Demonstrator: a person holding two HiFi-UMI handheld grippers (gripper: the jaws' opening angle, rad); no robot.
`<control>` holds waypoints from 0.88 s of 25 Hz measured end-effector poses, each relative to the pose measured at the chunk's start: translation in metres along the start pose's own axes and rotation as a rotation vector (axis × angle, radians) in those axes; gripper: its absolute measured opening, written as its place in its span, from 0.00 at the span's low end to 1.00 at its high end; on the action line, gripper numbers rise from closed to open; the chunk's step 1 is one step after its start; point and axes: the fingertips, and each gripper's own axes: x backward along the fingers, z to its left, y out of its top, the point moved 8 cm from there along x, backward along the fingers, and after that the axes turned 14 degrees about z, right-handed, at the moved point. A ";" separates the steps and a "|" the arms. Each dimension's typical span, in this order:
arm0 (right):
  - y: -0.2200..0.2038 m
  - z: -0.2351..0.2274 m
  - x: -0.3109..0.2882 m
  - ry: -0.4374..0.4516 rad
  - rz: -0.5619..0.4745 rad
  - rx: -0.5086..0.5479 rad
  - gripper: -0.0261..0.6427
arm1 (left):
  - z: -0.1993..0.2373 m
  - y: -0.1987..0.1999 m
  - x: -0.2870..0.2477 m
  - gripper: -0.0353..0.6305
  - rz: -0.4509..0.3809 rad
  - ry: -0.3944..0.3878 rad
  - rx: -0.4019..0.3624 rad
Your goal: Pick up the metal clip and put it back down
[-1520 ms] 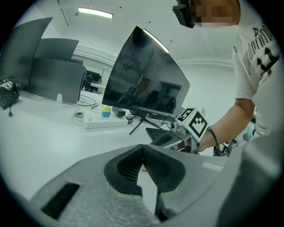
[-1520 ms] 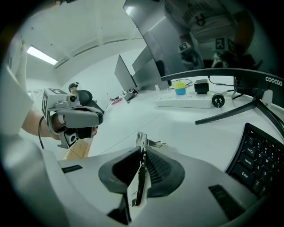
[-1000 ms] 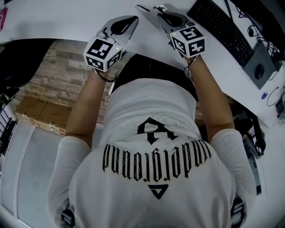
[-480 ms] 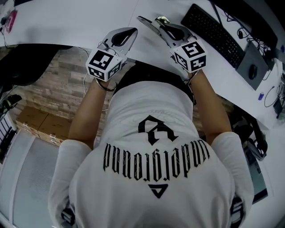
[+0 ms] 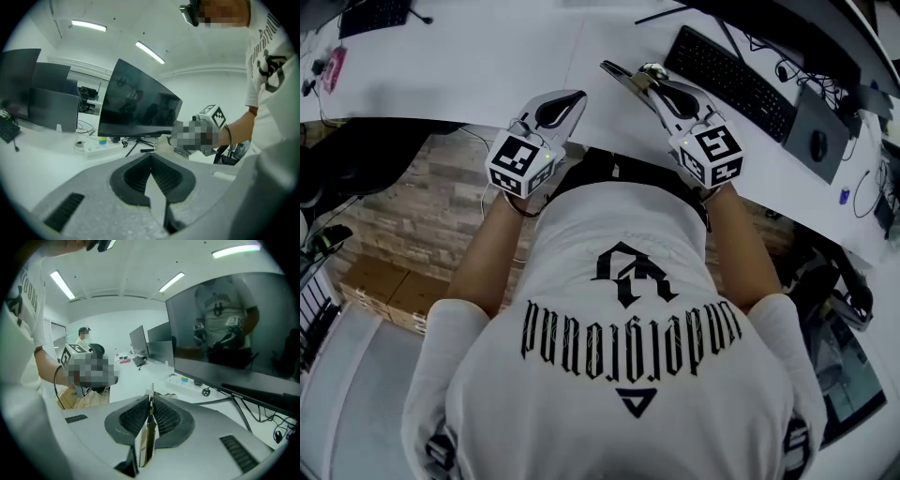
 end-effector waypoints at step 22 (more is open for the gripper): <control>-0.039 -0.017 0.130 -0.034 -0.139 0.001 0.10 | -0.123 0.069 -0.033 0.07 -0.036 -0.036 -0.115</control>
